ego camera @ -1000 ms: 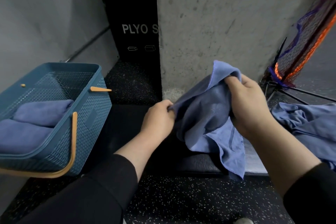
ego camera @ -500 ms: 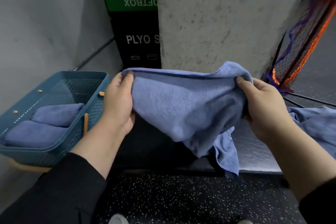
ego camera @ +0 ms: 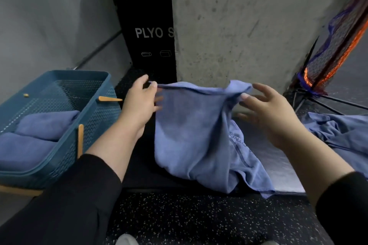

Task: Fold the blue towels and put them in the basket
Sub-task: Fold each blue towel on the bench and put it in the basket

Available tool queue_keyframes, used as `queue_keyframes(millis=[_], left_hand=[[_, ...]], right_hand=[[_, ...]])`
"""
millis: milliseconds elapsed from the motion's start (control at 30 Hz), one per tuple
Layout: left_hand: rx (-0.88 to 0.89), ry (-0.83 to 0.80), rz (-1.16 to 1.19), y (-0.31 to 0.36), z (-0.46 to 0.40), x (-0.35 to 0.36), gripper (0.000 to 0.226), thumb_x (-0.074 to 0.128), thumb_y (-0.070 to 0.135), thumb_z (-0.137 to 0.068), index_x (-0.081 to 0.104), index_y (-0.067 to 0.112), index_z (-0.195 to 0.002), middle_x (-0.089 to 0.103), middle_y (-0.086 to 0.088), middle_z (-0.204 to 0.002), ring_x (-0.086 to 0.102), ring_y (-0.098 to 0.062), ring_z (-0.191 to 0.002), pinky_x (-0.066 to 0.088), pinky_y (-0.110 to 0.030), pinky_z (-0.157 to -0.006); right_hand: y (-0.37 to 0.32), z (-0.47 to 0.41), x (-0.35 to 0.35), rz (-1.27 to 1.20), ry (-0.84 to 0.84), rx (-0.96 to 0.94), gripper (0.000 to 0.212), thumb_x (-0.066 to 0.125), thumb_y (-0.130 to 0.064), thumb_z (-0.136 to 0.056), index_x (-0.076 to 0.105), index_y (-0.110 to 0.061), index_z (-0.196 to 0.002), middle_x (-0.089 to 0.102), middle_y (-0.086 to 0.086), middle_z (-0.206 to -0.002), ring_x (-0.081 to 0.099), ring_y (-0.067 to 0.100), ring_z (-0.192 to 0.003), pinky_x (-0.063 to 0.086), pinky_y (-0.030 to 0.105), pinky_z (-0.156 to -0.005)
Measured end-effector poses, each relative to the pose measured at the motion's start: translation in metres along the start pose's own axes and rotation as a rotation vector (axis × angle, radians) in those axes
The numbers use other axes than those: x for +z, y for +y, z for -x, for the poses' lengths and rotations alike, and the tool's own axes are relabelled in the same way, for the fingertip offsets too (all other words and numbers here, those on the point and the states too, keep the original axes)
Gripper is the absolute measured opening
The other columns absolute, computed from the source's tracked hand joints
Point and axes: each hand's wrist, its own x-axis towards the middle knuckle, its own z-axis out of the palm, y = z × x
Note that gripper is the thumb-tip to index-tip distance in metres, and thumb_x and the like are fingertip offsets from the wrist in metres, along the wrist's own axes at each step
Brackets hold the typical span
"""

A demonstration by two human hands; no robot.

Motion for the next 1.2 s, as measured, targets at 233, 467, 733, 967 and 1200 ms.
queue_keyframes(millis=[233,467,733,967,1200], left_hand=[[-0.017,-0.231,-0.914,-0.062,0.001,0.002,0.049,0.059,0.041,-0.097,0.051,0.021,-0.141,0.065,0.0,-0.123,0.061,-0.022,-0.112,0.048,-0.035,-0.091],[-0.315,-0.443,-1.361,-0.087,0.005,-0.007,0.051,0.061,0.07,-0.08,0.063,0.02,-0.086,0.069,0.0,-0.065,0.067,-0.017,-0.054,0.052,-0.027,-0.058],[-0.124,-0.395,-0.934,-0.096,0.013,0.011,0.025,0.054,0.026,-0.095,0.056,0.018,-0.071,0.063,-0.012,-0.081,0.058,-0.023,-0.071,0.037,-0.028,-0.055],[-0.333,-0.438,0.287,-0.057,0.017,0.014,0.028,0.048,0.03,-0.106,0.064,0.01,-0.117,0.074,-0.011,-0.115,0.07,-0.021,-0.107,0.055,-0.039,-0.095],[-0.257,-0.222,0.255,-0.056,0.007,0.006,0.024,0.049,0.021,-0.106,0.065,0.01,-0.119,0.074,-0.01,-0.114,0.071,-0.023,-0.107,0.057,-0.039,-0.086]], right_hand=[[0.061,-0.014,-0.003,0.832,-0.211,0.131,0.038,0.075,-0.041,-0.084,0.069,-0.013,-0.109,0.074,0.004,-0.092,0.07,0.02,-0.076,0.059,0.037,-0.076],[0.088,0.0,0.019,1.119,-0.52,0.214,0.034,0.07,-0.047,-0.084,0.065,-0.013,-0.082,0.067,0.005,-0.073,0.058,0.018,-0.063,0.051,0.034,-0.064],[0.082,0.003,0.042,1.05,-0.28,0.016,0.034,0.06,-0.028,-0.085,0.041,-0.013,-0.061,0.041,-0.001,-0.055,0.038,0.014,-0.051,0.031,0.03,-0.05],[0.062,-0.005,0.042,-0.27,-0.26,0.342,0.034,0.051,-0.023,-0.093,0.069,-0.004,-0.115,0.07,0.016,-0.116,0.066,0.026,-0.112,0.046,0.04,-0.106],[0.05,-0.012,0.034,-0.146,-0.189,0.281,0.02,0.067,-0.021,-0.092,0.067,-0.005,-0.105,0.071,0.014,-0.094,0.068,0.027,-0.091,0.056,0.042,-0.085]])
